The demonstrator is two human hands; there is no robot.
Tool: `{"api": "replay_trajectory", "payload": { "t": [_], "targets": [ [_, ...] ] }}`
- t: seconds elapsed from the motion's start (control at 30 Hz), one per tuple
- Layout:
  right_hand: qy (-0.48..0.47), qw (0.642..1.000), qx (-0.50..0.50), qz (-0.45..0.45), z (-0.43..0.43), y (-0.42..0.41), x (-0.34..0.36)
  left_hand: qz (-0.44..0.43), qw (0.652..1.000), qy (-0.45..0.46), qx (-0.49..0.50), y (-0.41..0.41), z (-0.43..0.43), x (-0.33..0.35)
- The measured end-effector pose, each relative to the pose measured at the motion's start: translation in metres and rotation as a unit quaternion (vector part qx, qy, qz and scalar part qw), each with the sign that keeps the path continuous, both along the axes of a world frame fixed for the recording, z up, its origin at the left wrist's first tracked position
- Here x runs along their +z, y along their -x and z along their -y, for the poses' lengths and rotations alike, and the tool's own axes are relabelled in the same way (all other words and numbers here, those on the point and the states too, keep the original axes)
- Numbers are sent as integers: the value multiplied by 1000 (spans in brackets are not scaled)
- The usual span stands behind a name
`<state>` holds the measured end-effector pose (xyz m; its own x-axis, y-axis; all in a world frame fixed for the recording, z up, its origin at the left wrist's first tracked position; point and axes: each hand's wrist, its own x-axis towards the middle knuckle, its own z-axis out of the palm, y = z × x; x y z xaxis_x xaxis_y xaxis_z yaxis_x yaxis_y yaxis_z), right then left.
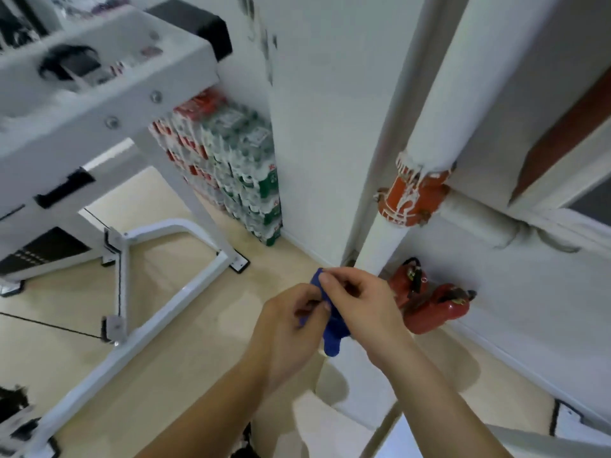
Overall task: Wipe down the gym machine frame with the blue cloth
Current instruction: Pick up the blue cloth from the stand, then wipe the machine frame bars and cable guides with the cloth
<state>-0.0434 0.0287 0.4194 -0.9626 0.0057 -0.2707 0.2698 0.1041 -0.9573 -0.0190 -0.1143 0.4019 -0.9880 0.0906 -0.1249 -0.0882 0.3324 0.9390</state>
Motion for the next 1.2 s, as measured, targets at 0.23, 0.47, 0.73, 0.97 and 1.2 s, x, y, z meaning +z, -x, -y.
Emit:
{"api": "replay_trajectory", "payload": {
  "t": [0.23,0.47,0.73,0.97,1.2],
  "targets": [
    [-5,996,76,-37,76,44,91,-40,994,-32,93,34,77,84],
    [-72,990,77,-95,150,118,120,-47,992,-45,106,96,168,125],
    [-134,974,106,-147,201,236,141,-66,988,-43,133,213,232,164],
    [-197,936,181,-230,229,377,180,-144,967,57,201,340,270,219],
    [-169,920,197,-293,257,515,180,-221,907,232,275,449,303,225]
  ]
}}
